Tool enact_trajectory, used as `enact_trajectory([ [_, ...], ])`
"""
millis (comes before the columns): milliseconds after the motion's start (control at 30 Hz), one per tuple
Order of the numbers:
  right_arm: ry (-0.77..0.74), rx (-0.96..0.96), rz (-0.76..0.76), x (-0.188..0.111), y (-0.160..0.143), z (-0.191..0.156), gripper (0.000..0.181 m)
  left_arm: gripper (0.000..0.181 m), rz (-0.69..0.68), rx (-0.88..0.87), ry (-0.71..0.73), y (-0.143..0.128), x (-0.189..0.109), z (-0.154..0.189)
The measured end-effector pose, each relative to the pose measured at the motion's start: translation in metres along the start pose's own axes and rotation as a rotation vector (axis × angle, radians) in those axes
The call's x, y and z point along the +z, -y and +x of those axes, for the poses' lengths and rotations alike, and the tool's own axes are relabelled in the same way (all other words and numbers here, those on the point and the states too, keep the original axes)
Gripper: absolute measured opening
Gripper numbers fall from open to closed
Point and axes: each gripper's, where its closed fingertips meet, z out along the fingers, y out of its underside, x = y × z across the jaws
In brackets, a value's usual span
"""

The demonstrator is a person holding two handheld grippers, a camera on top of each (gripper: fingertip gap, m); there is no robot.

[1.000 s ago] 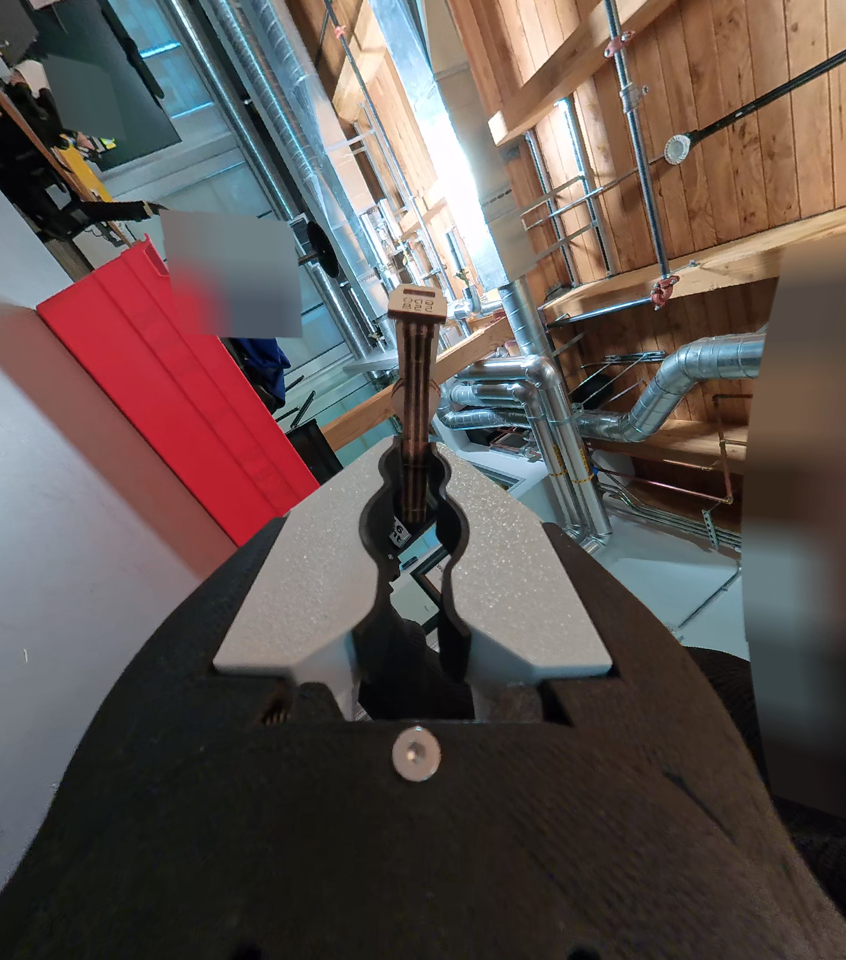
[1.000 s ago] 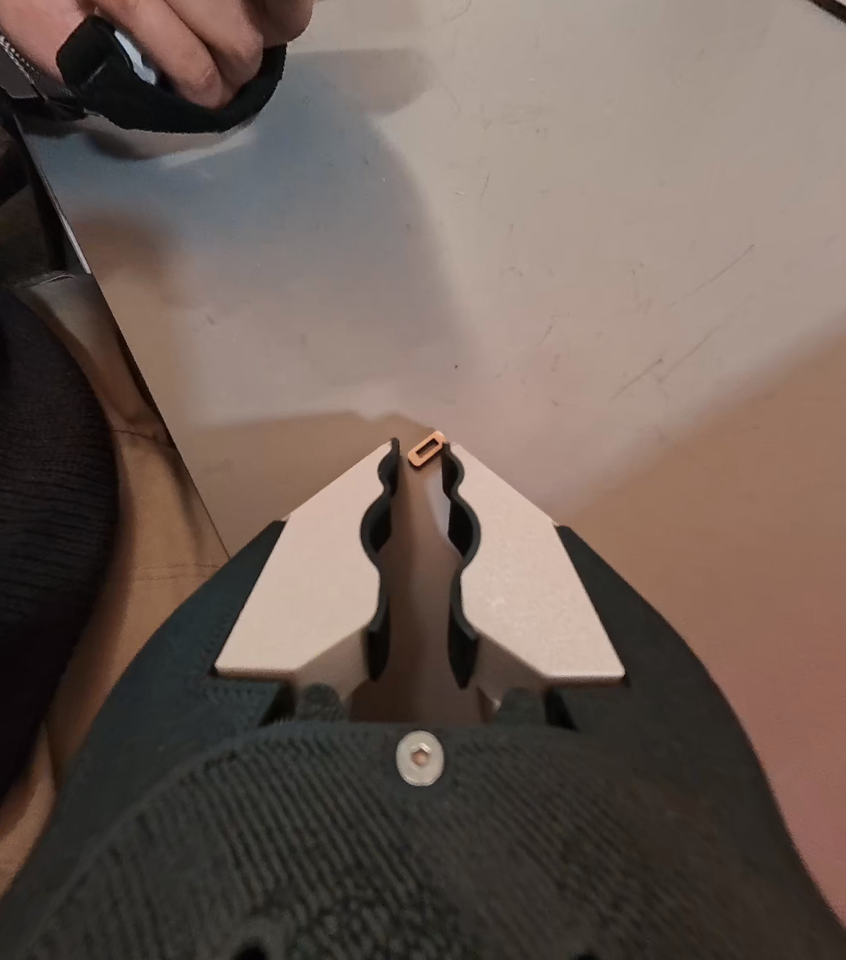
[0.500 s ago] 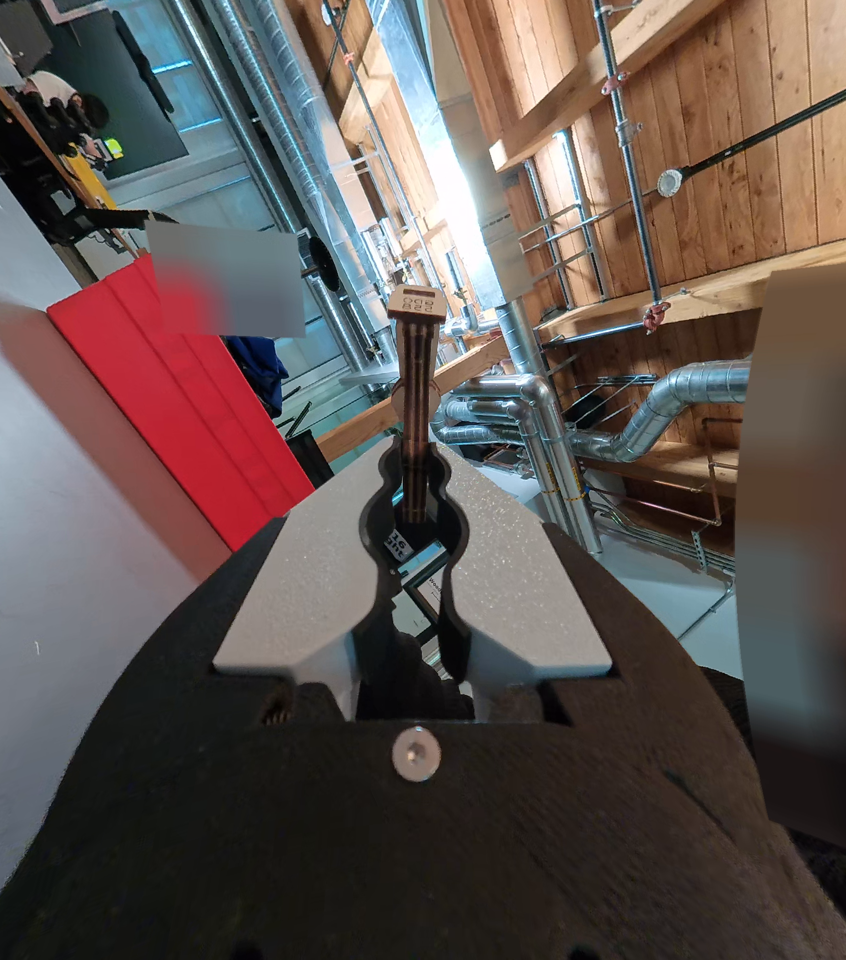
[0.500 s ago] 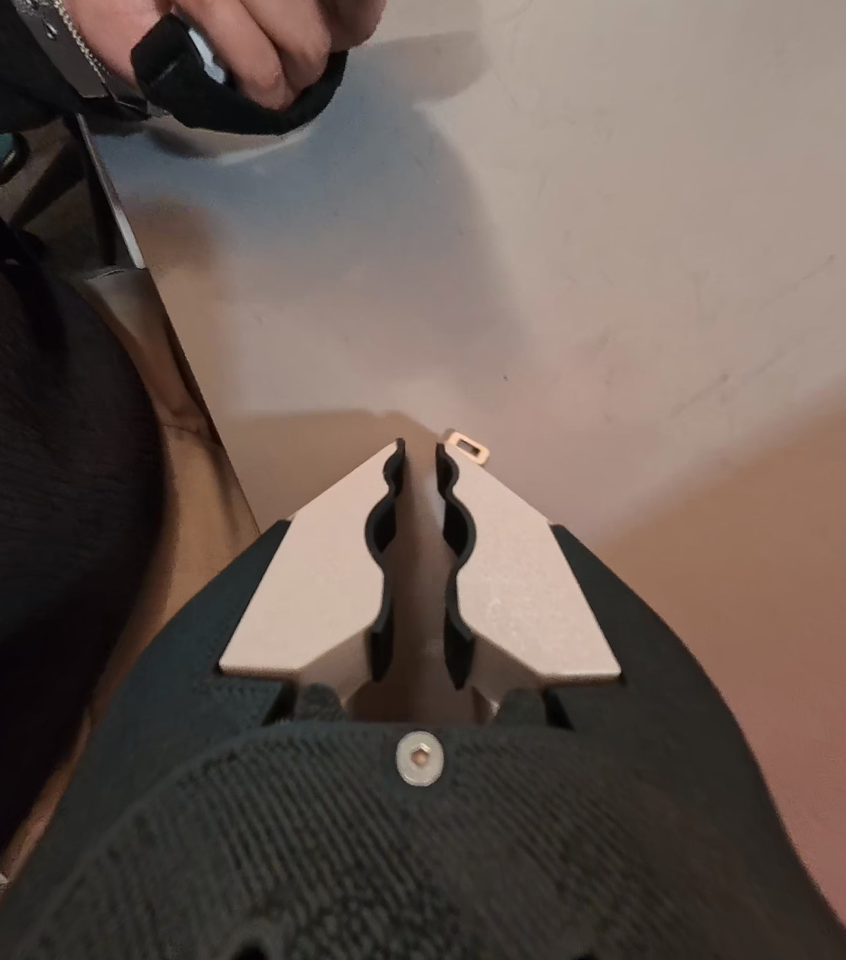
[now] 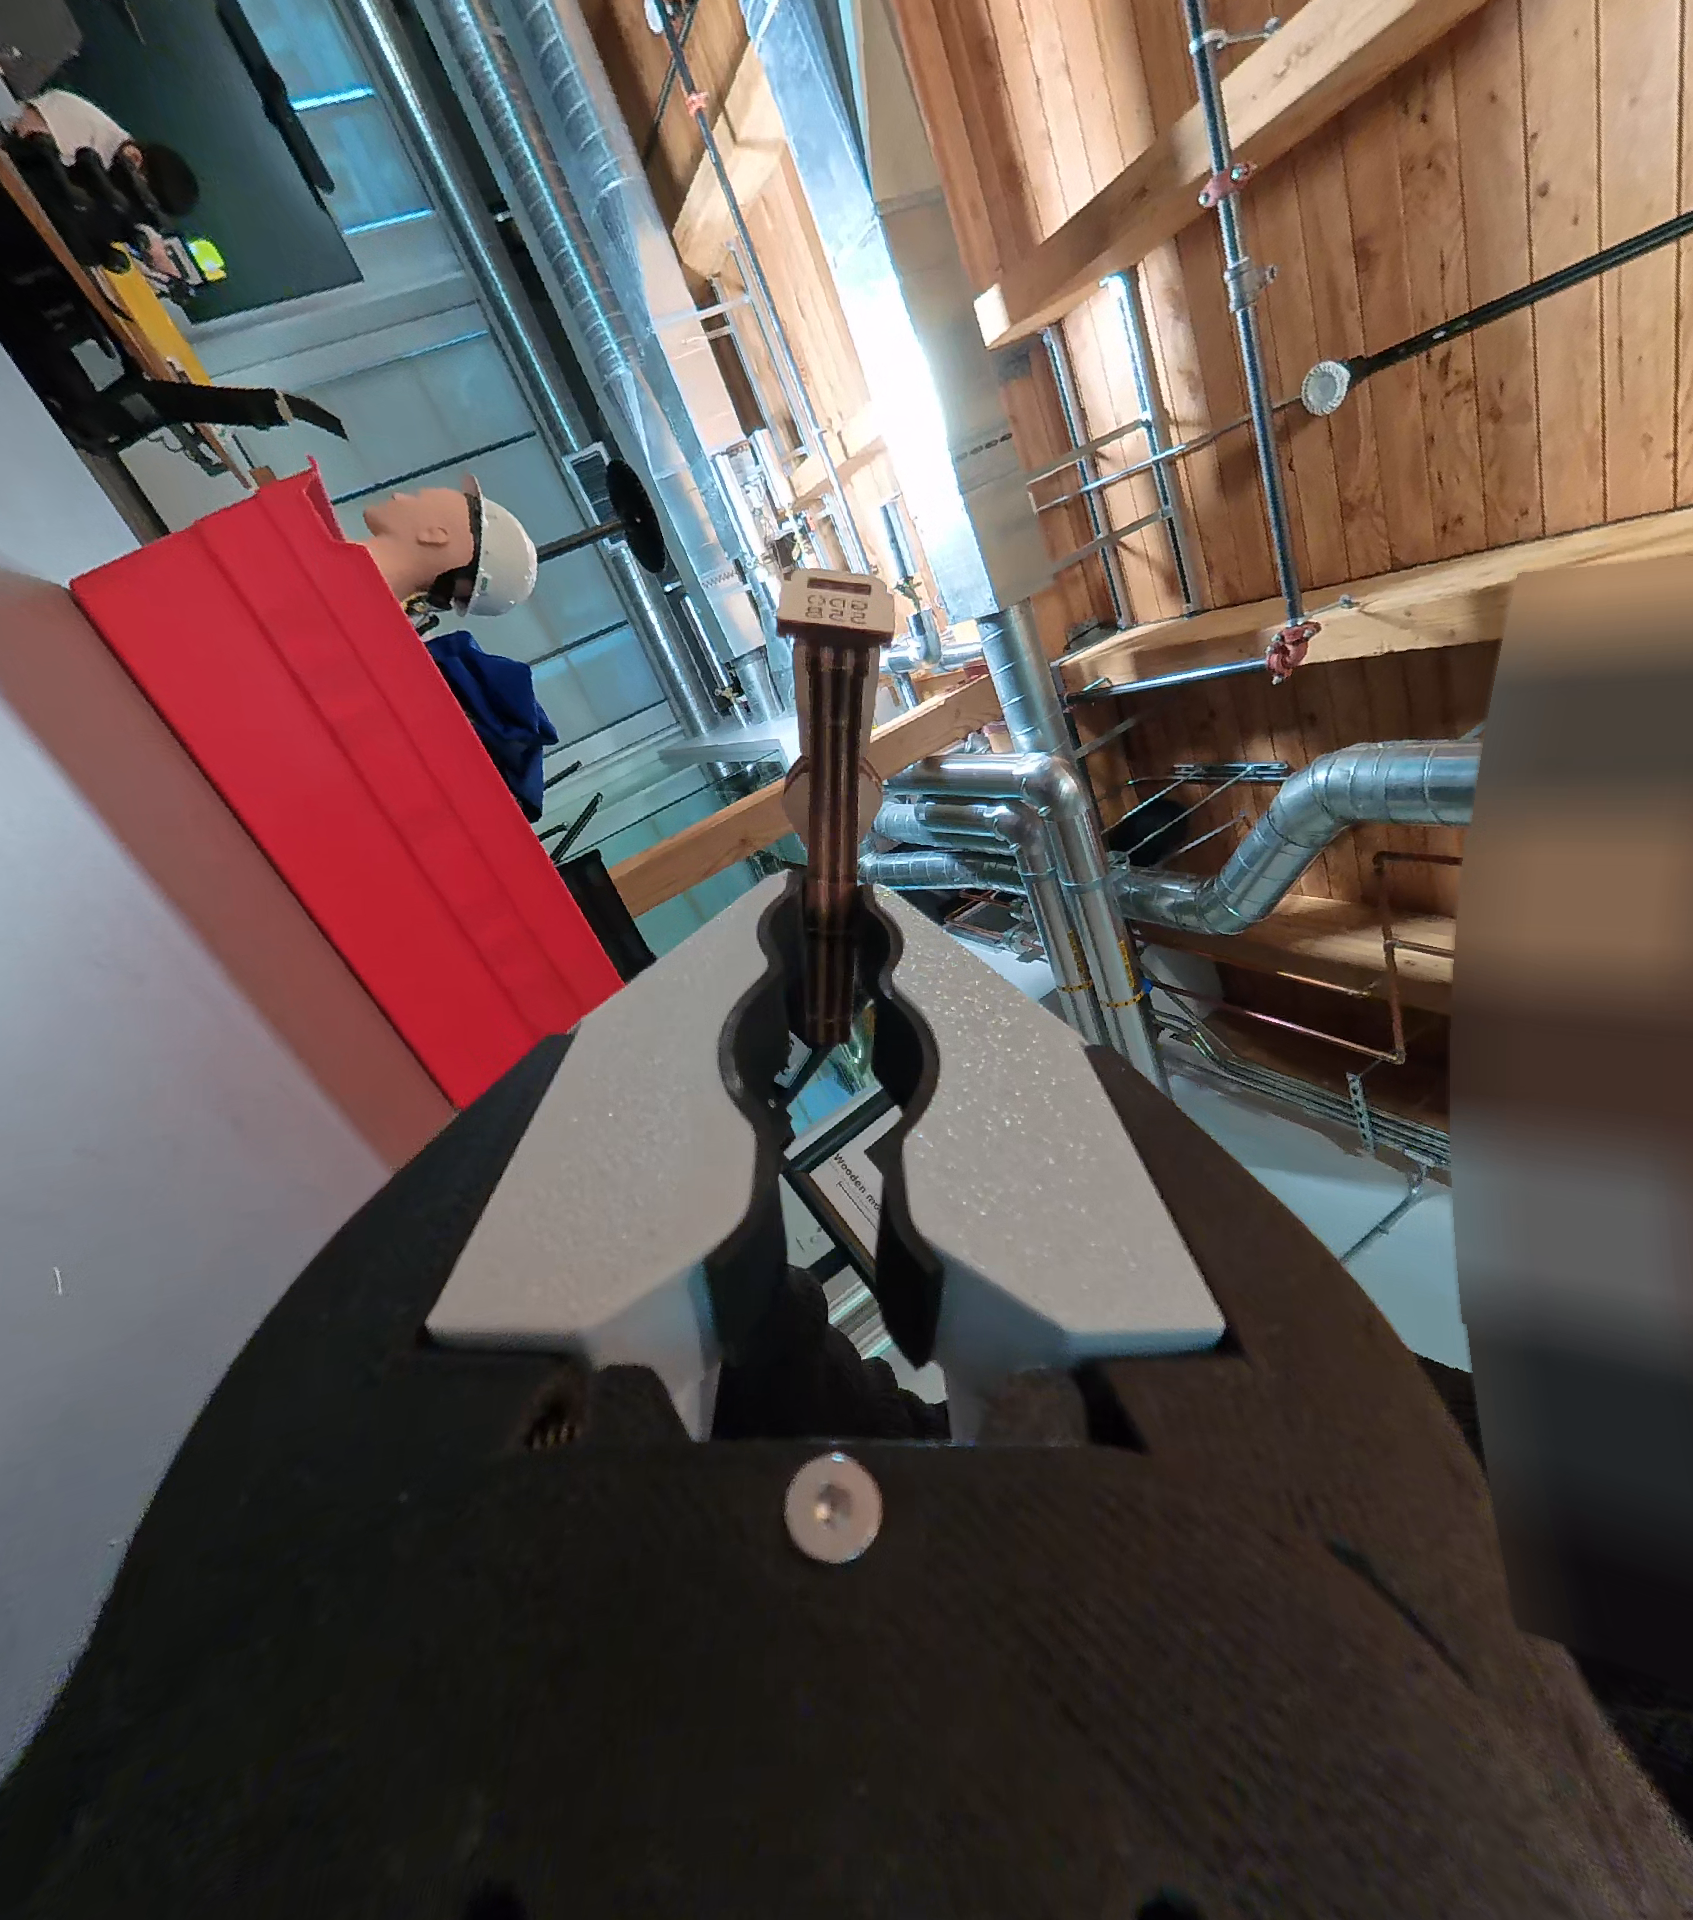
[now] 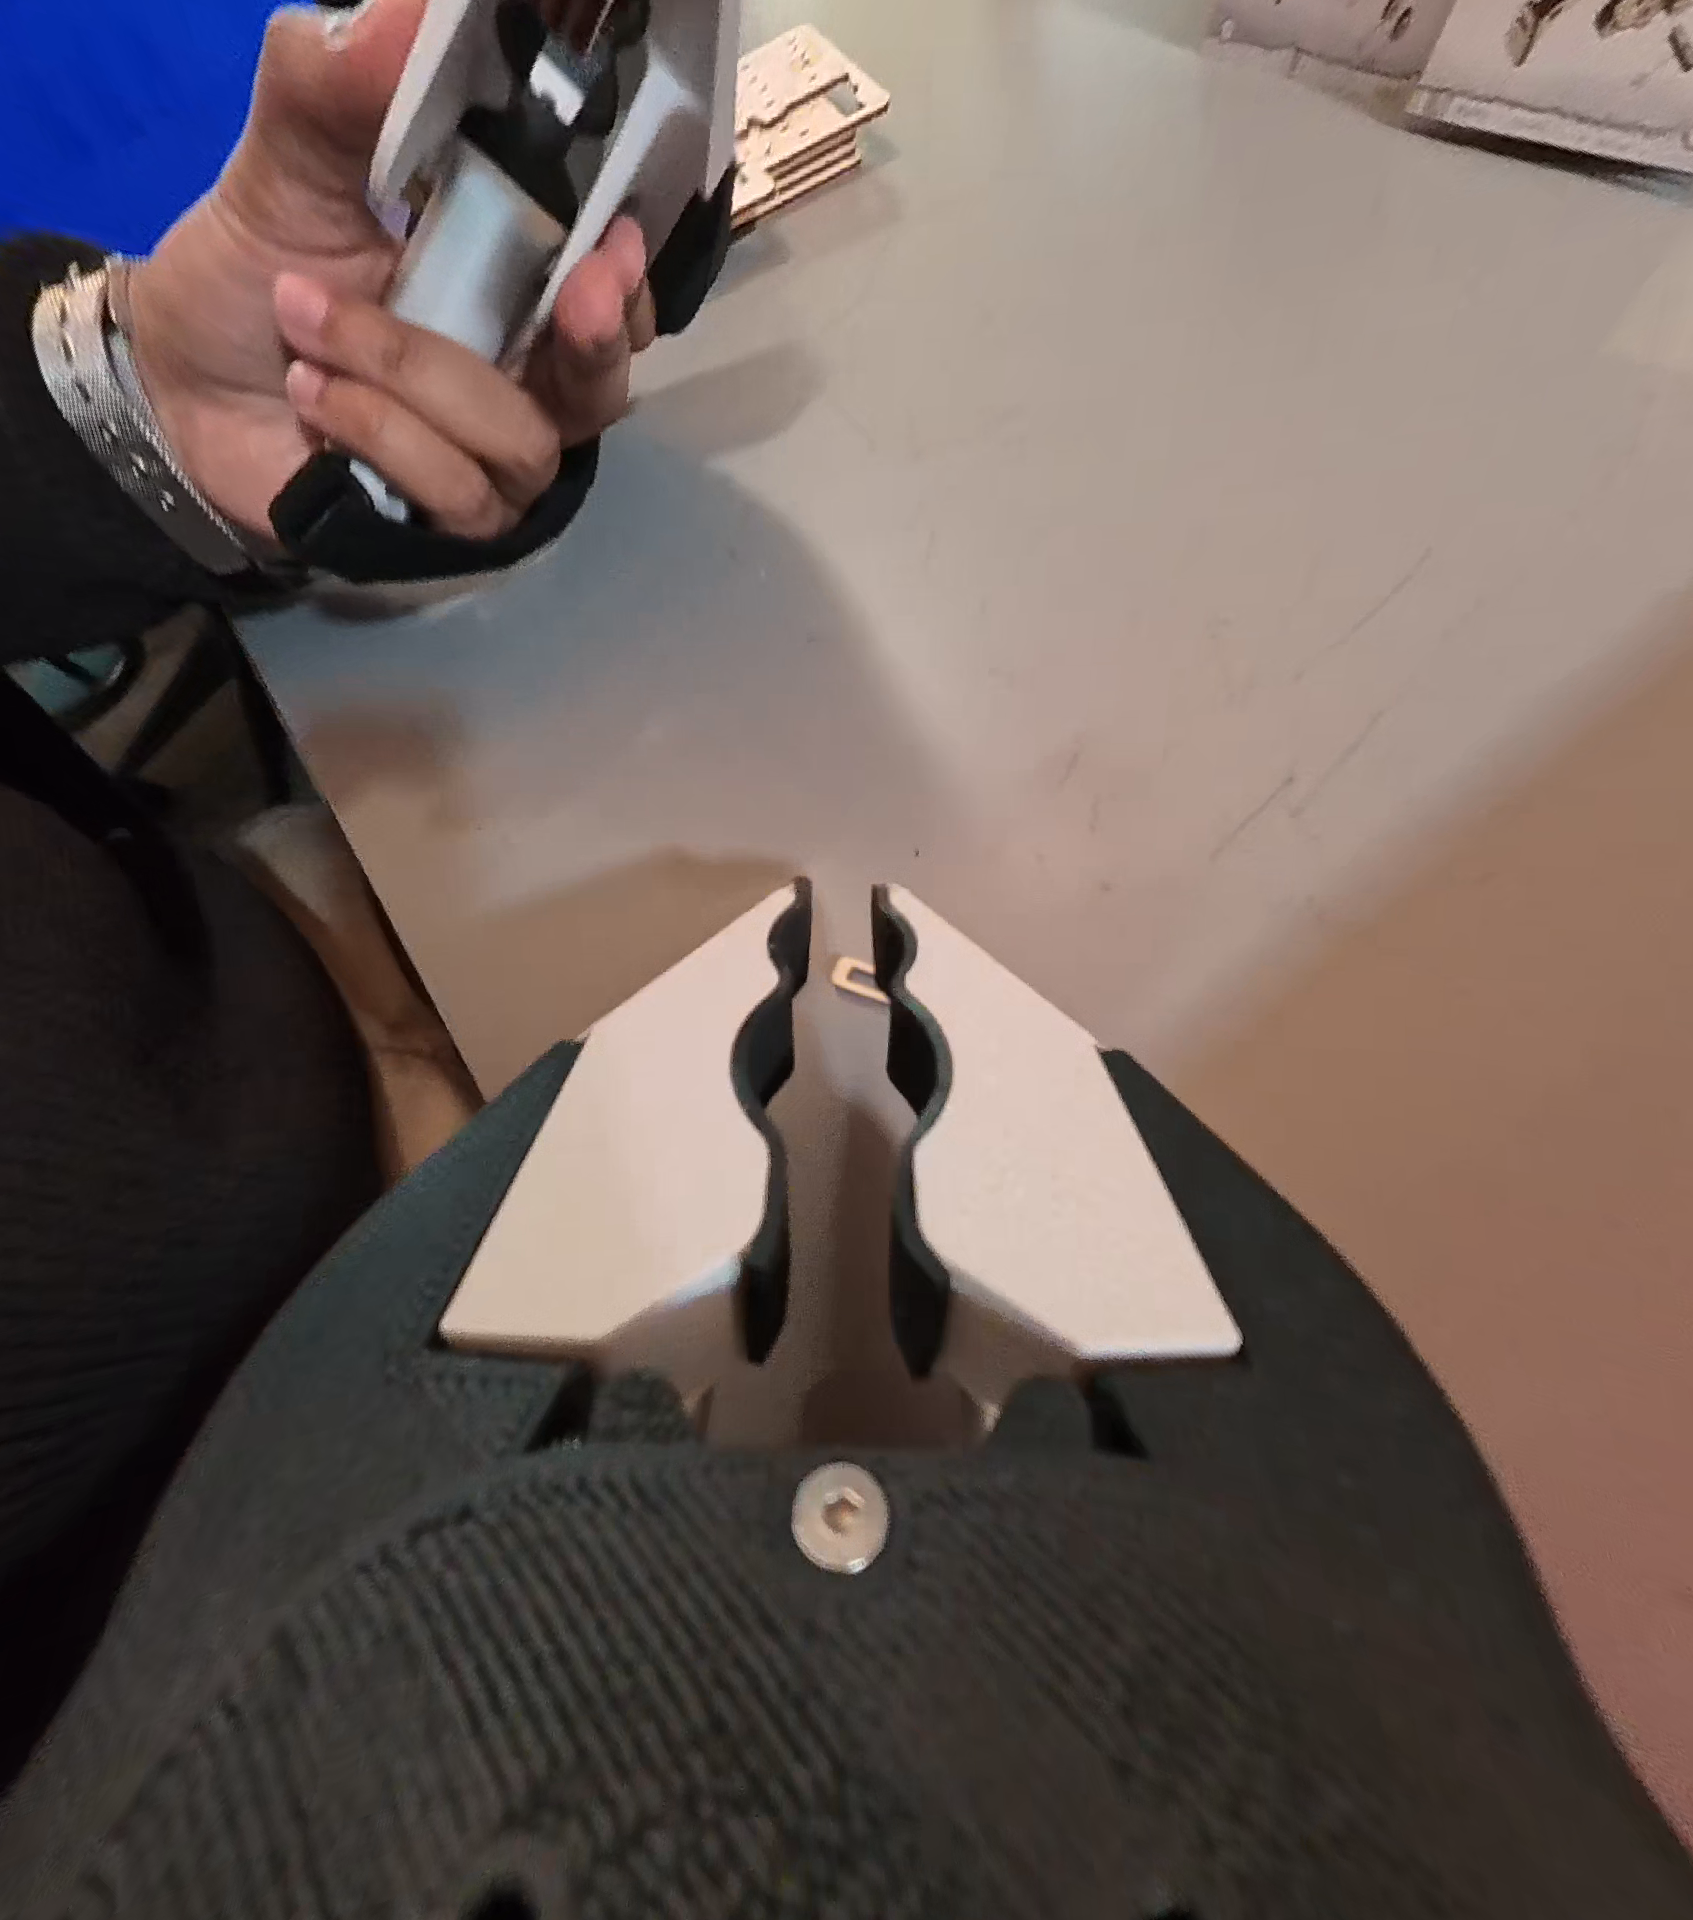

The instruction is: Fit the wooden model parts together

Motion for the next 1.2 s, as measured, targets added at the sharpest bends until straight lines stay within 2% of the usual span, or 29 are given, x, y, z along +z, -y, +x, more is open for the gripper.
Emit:
enact_trajectory([
  [300,-0.126,0.064,0.024,-0.003,0.008,0.006,0.013,0.006,0.006,-0.006,0.003,0.001,-0.001,-0.001],
  [433,-0.181,0.187,0.075,-0.006,0.011,0.007,0.011,0.006,0.007,-0.017,-0.003,0.001,0.000,-0.001],
  [667,-0.188,0.351,0.177,-0.015,0.012,0.006,0.016,0.007,0.015,-0.036,-0.006,0.001,-0.001,-0.002],
  [933,-0.290,0.227,0.058,-0.008,-0.001,0.011,0.017,0.007,0.012,-0.036,-0.003,0.001,-0.001,-0.003],
  [1200,-0.322,0.173,0.014,-0.005,-0.005,0.013,0.018,0.006,-0.018,-0.012,0.010,-0.005,0.002,-0.003],
])
